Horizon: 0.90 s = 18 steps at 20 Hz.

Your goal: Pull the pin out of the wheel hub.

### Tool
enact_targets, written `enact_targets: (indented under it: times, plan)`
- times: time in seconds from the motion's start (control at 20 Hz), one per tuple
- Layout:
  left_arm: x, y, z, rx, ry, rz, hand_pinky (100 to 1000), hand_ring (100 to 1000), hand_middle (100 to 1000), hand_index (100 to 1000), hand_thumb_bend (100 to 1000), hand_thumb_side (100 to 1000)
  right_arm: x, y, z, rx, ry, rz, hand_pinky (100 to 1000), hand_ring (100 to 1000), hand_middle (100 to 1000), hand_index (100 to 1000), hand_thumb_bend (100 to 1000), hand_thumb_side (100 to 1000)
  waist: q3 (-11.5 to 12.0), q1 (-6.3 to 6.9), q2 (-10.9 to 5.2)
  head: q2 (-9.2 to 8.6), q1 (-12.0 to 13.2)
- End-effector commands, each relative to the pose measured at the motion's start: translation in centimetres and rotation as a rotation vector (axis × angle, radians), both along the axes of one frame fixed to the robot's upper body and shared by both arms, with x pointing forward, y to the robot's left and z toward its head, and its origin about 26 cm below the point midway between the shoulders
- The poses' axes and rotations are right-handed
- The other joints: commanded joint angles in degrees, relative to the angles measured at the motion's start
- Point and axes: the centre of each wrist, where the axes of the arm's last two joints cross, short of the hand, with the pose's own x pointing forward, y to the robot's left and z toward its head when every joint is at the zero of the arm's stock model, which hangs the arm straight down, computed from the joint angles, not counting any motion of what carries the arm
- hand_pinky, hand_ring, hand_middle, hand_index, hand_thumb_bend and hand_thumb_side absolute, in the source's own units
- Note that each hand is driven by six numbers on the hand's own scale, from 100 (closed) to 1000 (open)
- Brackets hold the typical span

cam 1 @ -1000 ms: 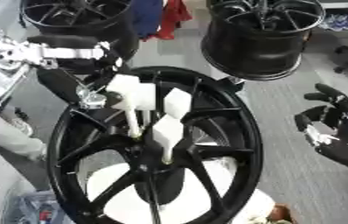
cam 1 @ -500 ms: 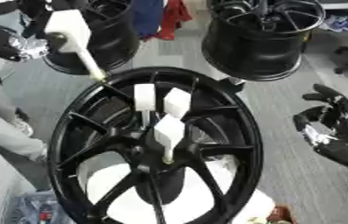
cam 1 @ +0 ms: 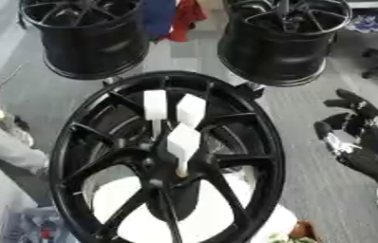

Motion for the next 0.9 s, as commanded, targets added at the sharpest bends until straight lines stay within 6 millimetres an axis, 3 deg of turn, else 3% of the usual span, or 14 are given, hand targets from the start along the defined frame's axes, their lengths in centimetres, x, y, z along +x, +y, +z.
enact_targets:
  times: [0.05,0.3,0.35,0.45,0.5,0.55,0.6,0.75,0.9]
  plan:
    - [-0.8,1.8,-1.0,0.061,0.006,0.146,647,767,772,904,633,783,0.2,-0.3,1.0,-0.017,-0.031,-0.006,638,624,760,914,342,271,0.1,0.02,-0.37,0.27,-0.3]
    - [-1.3,1.4,-3.1,0.066,-0.009,0.204,665,820,854,954,696,825,0.2,-0.3,1.0,-0.013,-0.033,-0.010,638,624,760,915,341,272,0.3,-0.42,-0.27,0.27,-0.1]
    - [-1.3,1.2,-3.2,0.060,-0.025,0.211,649,810,843,946,665,825,0.2,-0.3,1.0,-0.012,-0.033,-0.010,638,624,760,915,341,272,0.3,-0.48,-0.23,0.27,-0.1]
    - [-1.4,0.6,-3.4,0.027,-0.089,0.223,596,762,781,897,521,819,0.2,-0.3,1.0,-0.011,-0.032,-0.010,638,624,760,915,339,272,0.4,-0.53,-0.20,0.27,0.0]
    - [-1.5,0.3,-3.7,-0.010,-0.127,0.231,554,762,781,897,521,819,0.2,-0.3,1.0,-0.010,-0.033,-0.010,638,624,760,914,320,272,0.4,-0.55,-0.19,0.27,0.1]
    - [-1.4,-0.4,-3.9,-0.073,-0.186,0.228,524,712,705,829,351,744,0.2,-0.3,1.0,-0.009,-0.033,-0.012,638,624,760,915,337,271,0.5,-0.53,-0.12,0.27,0.1]
    - [-1.4,-1.3,-4.2,-0.139,-0.248,0.218,509,703,689,806,316,718,0.2,-0.3,1.0,-0.008,-0.033,-0.011,638,624,760,914,337,271,0.5,-0.51,-0.08,0.27,0.2]
    - [-1.2,-4.8,-4.9,-0.330,-0.416,0.172,480,683,665,795,272,661,0.3,0.0,0.9,-0.003,-0.033,0.001,638,624,760,915,336,272,0.4,-0.59,0.00,0.27,0.5]
    - [-1.2,-8.6,-4.4,-0.476,-0.539,0.117,479,681,660,793,265,644,0.5,0.2,1.0,0.003,-0.039,0.005,638,625,760,915,335,271,0.2,-0.79,0.22,0.27,0.9]
